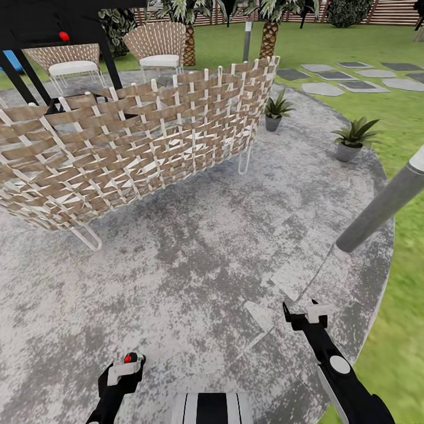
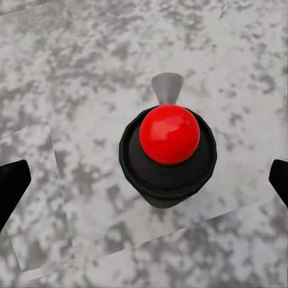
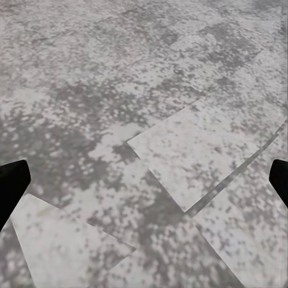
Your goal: Pick up the pesticide atomizer in the garden and spray insectifuge to fully cover both potted plants in the garden.
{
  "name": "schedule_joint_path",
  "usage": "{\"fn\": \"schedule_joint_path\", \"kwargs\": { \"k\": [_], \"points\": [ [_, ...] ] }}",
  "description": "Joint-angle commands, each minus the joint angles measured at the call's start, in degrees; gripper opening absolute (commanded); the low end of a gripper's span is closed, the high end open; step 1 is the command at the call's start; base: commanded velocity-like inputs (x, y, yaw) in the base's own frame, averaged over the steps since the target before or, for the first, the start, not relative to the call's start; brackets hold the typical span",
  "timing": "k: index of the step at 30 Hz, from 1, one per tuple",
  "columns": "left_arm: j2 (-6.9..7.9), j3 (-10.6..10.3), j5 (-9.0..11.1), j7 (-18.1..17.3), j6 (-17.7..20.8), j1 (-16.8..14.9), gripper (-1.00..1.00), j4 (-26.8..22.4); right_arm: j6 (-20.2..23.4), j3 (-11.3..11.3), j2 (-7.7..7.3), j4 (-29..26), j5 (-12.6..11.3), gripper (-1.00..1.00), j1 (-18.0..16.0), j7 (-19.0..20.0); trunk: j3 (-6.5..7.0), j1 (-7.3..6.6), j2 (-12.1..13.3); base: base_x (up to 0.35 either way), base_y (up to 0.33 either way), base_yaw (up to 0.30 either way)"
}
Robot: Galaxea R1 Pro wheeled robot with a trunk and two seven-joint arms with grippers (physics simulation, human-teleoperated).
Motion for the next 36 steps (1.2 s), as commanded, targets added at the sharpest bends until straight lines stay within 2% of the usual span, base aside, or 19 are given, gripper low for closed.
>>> {"fn": "schedule_joint_path", "kwargs": {
  "k": [1,5,17,22,36],
  "points": [
    [0.05,-0.5,0.4,0.3,-0.2,0.0,1.0,0.0,-0.2,0.0,-0.02,0.0,0.1,1.0,0.0,0.0,-0.25,0.02,0.0,0.0,0.0,0.0],
    [0.05,-0.5,0.4,0.3,-0.2,0.0,1.0,0.0,-0.2,0.0,-0.04,0.0,0.1,1.0,0.0,0.0,-1.14,0.12,-0.1,0.0,0.0,0.0],
    [0.05,-0.5,0.4,0.3,-0.2,0.0,1.0,0.0,-0.2,0.0,-0.02,0.0,0.1,1.0,0.0,0.0,-1.14,0.12,-0.1,0.0,0.0,-0.097],
    [0.06,-0.5,0.4,0.3,-0.2,0.0,1.0,0.0,-0.2,0.0,-0.02,0.0,0.1,1.0,0.0,-0.1,-1.81,0.2,-0.1,0.0,0.0,-0.013],
    [0.13,-0.5,0.4,0.3,-0.3,0.0,1.0,0.0,-0.2,0.0,-0.02,0.0,0.1,1.0,0.0,-0.1,-1.81,0.2,-0.1,0.0,0.0,-0.001]
  ]
}}
